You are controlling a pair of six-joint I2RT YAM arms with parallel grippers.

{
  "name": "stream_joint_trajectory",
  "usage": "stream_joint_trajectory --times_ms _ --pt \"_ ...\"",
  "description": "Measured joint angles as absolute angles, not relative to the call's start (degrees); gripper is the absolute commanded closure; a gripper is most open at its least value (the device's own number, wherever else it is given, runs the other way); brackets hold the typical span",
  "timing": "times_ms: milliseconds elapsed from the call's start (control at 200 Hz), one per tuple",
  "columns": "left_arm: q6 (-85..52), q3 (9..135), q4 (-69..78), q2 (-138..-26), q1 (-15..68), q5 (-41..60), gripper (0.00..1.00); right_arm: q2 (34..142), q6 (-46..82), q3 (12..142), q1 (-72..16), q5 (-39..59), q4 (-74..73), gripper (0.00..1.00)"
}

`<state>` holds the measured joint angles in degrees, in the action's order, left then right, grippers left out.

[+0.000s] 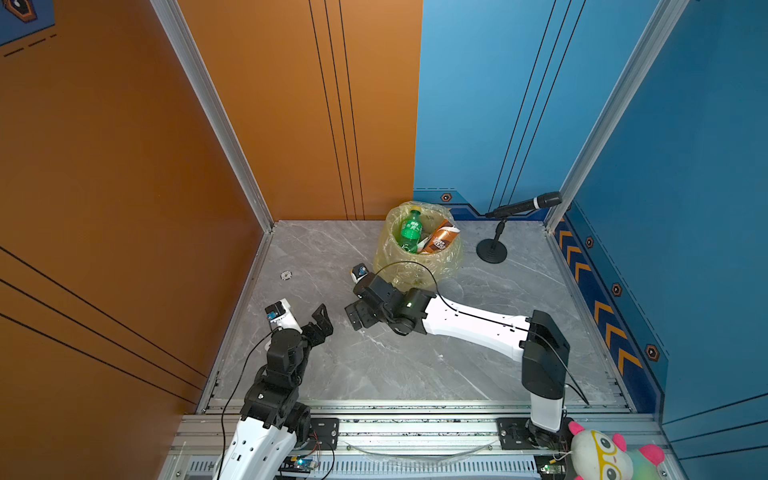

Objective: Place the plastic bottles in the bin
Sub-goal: 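Withdraw the left gripper while the right gripper reaches toward the second green soda bottle, then grasp the second green soda bottle with the right gripper and lift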

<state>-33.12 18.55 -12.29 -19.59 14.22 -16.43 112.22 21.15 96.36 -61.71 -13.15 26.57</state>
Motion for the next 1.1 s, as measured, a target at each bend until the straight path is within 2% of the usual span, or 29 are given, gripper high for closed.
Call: stream_joint_trajectory --times_ms 320,786,986,1101 --pt "-34.9 17.9 -12.7 -16.8 13.7 -15.8 0.02 126.4 20.3 109.2 -56.9 -14.0 30.4 0.0" --pt "-36.5 17.8 -12.8 -16.4 13.3 -14.5 0.02 140.5 19.4 124.0 -53.5 -16.8 32.2 0.01" --pt "-36.6 17.7 -12.8 -16.4 13.1 -14.3 0.02 144.2 19.2 127.3 -52.9 -16.5 33.0 0.15" --pt "-36.7 17.7 -12.8 -16.4 13.0 -14.2 0.02 145.2 19.3 128.3 -52.8 -16.0 33.1 0.28"
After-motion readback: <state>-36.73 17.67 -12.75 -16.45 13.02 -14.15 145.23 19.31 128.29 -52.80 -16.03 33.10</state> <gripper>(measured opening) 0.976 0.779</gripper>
